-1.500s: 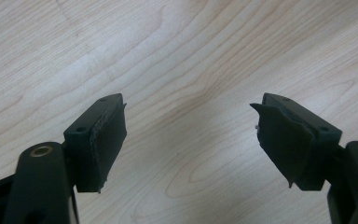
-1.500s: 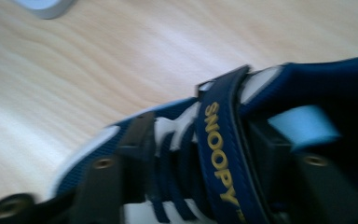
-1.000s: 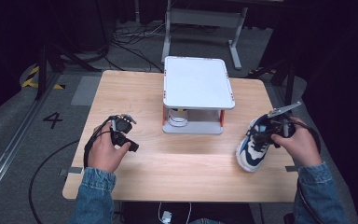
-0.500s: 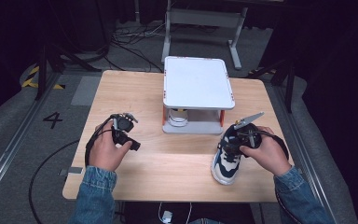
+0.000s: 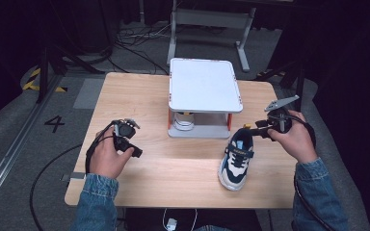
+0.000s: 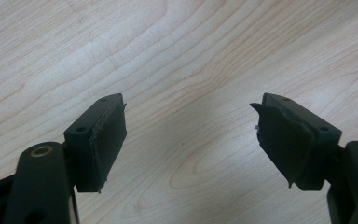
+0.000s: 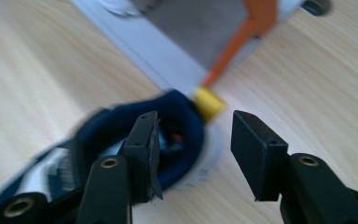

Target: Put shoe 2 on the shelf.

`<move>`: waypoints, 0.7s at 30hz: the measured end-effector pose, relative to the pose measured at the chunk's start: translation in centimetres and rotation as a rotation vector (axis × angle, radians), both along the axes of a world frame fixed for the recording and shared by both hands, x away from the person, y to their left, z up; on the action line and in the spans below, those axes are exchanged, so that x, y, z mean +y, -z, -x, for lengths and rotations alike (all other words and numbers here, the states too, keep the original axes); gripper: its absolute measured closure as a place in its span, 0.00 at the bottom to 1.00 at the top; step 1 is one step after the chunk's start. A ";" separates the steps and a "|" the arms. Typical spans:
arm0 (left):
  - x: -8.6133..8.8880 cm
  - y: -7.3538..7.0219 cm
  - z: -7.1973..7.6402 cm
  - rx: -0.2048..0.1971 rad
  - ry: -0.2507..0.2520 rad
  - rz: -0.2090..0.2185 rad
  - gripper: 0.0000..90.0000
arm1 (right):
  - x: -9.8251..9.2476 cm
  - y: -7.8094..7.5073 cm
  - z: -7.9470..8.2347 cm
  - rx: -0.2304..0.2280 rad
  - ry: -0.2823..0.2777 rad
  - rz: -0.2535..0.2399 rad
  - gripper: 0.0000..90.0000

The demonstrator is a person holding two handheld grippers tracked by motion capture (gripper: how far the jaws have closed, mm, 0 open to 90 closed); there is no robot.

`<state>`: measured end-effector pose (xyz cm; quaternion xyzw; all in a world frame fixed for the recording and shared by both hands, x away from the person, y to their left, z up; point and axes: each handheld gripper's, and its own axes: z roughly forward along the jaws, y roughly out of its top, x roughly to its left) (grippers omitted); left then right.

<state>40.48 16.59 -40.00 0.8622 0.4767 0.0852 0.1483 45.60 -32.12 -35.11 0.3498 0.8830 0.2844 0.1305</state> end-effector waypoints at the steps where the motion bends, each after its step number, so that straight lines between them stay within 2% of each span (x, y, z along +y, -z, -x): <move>1: 0.0 0.1 0.1 0.004 0.001 -0.001 0.27 | -0.1 0.1 -0.3 -0.007 0.006 0.009 0.56; 5: 0.0 0.2 0.4 0.003 0.002 -0.004 0.27 | 0.9 0.7 -1.2 0.004 -0.050 -0.018 0.61; 7: 0.1 0.1 0.5 0.002 0.000 -0.004 0.27 | 1.7 1.1 -1.6 0.016 -0.076 -0.005 0.73; 8: 0.2 0.1 0.6 0.001 -0.002 -0.004 0.27 | 2.1 1.3 -1.7 0.021 -0.076 -0.001 0.81; 9: 0.3 0.1 0.6 0.002 -0.001 -0.002 0.27 | 2.3 1.4 -1.7 0.037 -0.056 -0.012 0.83; 12: 0.6 0.1 0.6 0.000 -0.007 -0.003 0.27 | 2.2 1.1 -1.4 0.044 -0.024 -0.025 0.89; 14: 0.6 0.0 0.3 -0.004 -0.010 -0.001 0.27 | 1.8 0.6 -0.9 0.048 -0.005 -0.034 0.90; 18: -0.5 -0.3 -0.6 -0.006 0.016 0.004 0.27 | 0.2 -0.7 1.5 0.049 0.038 0.024 0.91; 21: -1.7 -0.5 -1.4 -0.006 0.056 0.004 0.27 | -1.6 -1.5 3.9 0.082 0.094 0.069 0.91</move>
